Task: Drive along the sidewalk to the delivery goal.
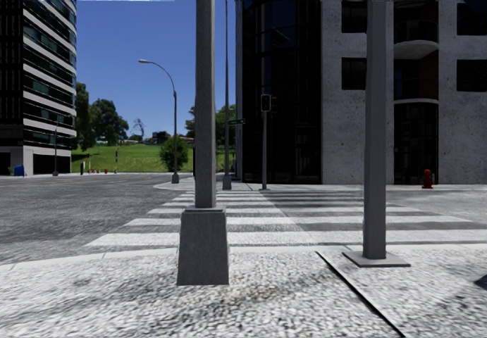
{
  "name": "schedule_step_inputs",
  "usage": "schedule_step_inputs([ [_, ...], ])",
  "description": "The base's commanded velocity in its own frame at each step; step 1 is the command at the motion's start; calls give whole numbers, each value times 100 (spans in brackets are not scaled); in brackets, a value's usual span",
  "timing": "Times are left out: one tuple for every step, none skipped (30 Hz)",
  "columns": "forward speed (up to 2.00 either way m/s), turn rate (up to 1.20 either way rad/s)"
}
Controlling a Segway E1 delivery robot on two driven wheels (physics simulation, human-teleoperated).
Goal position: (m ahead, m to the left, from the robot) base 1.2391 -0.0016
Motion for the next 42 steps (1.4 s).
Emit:
schedule_step_inputs([
  [159, 29],
  [159, 29],
  [158, 29],
  [157, 19],
  [152, 0],
  [145, 0],
  [145, 0],
  [136, 0],
  [132, 0],
  [128, 0],
  [125, 0],
  [125, 0],
  [124, 0],
  [123, 0],
  [123, 0],
  [119, 0],
  [111, 0],
  [111, 0],
  [99, 0],
  [73, 0],
  [0, 0],
  [0, 0],
  [0, 0],
  [0, 0],
  [0, 0],
  [0, 0],
  [0, 0],
  [0, 0],
  [0, 0],
  [0, 0],
  [0, 0],
  [0, 0],
  [0, 0],
  [0, 0],
  [0, 0],
  [0, 0],
  [0, 0],
  [0, 0],
  [0, 0],
  [0, 0],
  [0, 0],
  [0, 0],
])
